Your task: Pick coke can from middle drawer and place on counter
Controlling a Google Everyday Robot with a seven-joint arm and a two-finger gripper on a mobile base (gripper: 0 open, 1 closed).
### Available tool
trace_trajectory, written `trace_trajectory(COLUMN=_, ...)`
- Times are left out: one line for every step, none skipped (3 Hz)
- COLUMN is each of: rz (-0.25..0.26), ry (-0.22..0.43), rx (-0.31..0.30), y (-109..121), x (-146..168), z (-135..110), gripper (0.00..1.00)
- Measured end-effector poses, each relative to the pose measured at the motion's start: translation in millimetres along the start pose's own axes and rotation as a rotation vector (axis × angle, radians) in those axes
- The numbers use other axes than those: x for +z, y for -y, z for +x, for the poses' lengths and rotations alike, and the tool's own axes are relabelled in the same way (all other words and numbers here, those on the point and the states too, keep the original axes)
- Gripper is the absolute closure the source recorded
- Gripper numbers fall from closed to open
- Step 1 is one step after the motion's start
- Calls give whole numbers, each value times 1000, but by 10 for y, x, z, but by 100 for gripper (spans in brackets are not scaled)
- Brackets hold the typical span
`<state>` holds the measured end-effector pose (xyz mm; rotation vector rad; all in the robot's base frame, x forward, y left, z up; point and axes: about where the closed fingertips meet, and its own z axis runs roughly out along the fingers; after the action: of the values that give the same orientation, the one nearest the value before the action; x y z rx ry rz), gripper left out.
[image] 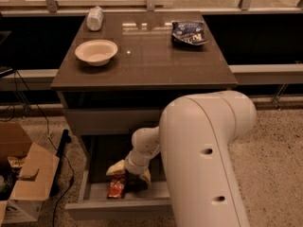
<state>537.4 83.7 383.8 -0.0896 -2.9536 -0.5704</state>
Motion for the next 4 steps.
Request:
trace_trajectory(rz=-4, ry=-45, rx=59, y=-50, x=244, z=28, gripper=12)
trace_trajectory(rz=-9, ry=-62, rx=69, y=-119, x=300, z=49, gripper=29)
trace_trajectory(rz=-10, ry=-61, rx=69, y=-137, x=255, z=56, gripper=54)
trace_trajectory(rz=-10, ry=-61, rx=69, y=-138, x=253, z=56, gripper=77)
